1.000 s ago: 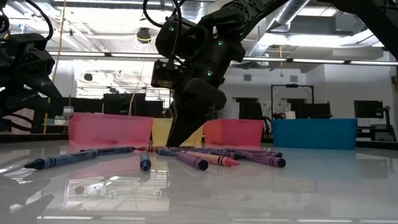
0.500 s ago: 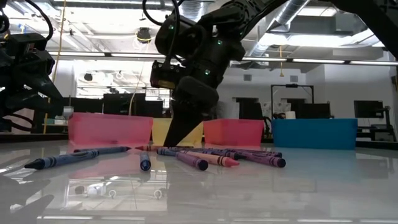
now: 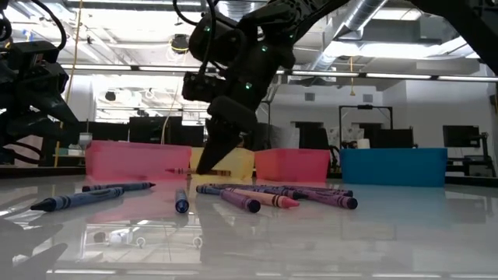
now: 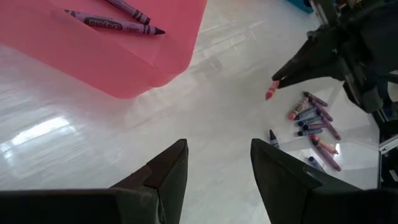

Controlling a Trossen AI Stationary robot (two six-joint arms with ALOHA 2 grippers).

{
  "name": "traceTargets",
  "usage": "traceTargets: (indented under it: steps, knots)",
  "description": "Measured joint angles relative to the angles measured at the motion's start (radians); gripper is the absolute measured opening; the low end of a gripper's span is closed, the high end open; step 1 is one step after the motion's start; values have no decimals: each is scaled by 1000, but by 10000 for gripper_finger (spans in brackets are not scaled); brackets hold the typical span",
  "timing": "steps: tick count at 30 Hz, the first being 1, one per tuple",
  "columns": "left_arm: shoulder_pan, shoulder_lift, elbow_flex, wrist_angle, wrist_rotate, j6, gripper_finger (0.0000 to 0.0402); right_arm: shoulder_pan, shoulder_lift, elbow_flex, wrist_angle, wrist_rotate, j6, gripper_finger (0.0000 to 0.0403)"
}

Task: Sort crayons
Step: Put the red crayon into the yellow bin

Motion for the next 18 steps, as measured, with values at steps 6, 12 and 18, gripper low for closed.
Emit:
traceTargets:
  steps: [6, 12, 18]
  knots:
    - [0, 0, 0, 0, 0, 0, 165, -14, -3, 55, -24, -18, 5, 6]
    - [0, 0, 0, 0, 0, 0, 165, -50, -19, 142, -53, -19, 4, 6]
    - [0, 0, 0, 0, 0, 0, 165, -109, -23, 208, -51, -27, 5, 6]
